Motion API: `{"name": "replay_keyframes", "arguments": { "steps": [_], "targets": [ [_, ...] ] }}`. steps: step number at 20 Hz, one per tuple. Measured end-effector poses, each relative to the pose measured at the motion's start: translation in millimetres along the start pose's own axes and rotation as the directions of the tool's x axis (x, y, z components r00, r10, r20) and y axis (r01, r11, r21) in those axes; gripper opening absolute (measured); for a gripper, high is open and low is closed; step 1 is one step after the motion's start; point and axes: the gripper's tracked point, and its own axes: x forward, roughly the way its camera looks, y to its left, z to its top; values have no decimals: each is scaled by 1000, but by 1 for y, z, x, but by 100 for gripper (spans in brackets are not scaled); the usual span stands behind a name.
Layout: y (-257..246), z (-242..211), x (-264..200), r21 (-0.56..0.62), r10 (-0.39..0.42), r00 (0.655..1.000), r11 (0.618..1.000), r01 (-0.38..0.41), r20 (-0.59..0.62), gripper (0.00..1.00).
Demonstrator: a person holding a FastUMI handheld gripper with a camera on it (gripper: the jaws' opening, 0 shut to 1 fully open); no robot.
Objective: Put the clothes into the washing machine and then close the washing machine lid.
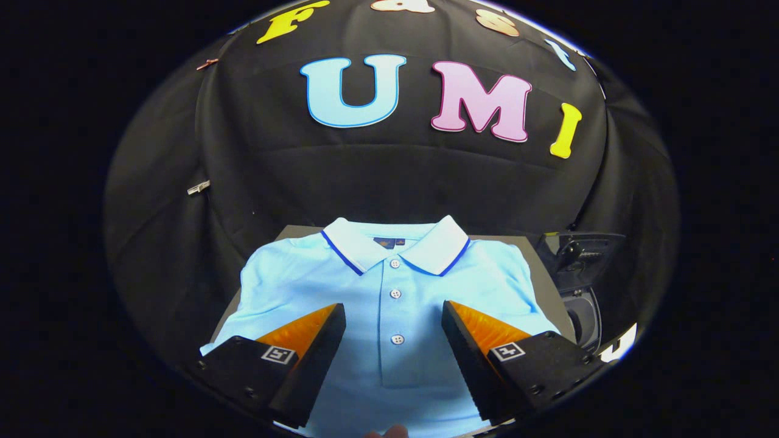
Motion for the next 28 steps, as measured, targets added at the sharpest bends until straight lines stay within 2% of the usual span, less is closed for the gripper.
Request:
{"name": "replay_keyframes", "arguments": {
  "steps": [5,8,15,18,19,20,26,28],
  "targets": [
    [2,-7,9,-24,0,998,1000,-2,-59,100],
    [-2,-7,12,18,-10,995,1000,12,-100,100],
    [-5,-12,15,28,-7,969,1000,14,-249,100],
    [-7,-9,15,32,-22,966,999,31,-256,100],
    [-8,-8,14,39,-23,966,999,34,-256,94],
    [-6,-11,15,44,-22,965,998,35,-263,93],
    [-12,-10,16,39,-29,960,998,42,-280,93],
    [-13,-10,15,48,-17,959,998,32,-283,67]
  ]
}}
